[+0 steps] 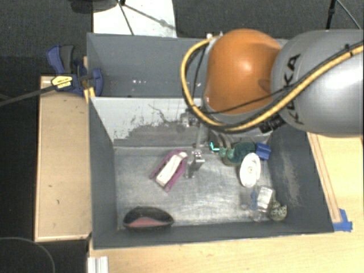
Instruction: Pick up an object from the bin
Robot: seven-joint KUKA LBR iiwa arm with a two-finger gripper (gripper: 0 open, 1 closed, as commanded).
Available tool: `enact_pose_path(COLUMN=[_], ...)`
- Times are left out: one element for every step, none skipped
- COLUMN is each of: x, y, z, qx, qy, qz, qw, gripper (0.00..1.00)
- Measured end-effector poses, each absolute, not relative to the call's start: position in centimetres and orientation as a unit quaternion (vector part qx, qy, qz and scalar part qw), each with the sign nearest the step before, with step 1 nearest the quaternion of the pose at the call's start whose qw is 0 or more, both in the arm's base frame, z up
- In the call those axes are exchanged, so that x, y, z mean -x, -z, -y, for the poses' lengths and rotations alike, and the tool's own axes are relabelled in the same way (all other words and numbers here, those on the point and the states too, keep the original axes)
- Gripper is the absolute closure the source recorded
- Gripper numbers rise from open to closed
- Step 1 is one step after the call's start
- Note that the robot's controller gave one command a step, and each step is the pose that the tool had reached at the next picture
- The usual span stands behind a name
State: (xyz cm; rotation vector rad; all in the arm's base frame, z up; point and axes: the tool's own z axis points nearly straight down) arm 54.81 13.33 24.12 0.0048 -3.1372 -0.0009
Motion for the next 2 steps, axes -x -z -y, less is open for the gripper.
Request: enact_pose_path(x=[-57.6,-59.1], y=[-6.9,-10.2], z=[-14.0,-13.0], qx=[-0.184,-0.259], qy=[0.0,0.0], qz=[0.983,0.966], qw=[0.0,-0.004], gripper=[0.0,0.0])
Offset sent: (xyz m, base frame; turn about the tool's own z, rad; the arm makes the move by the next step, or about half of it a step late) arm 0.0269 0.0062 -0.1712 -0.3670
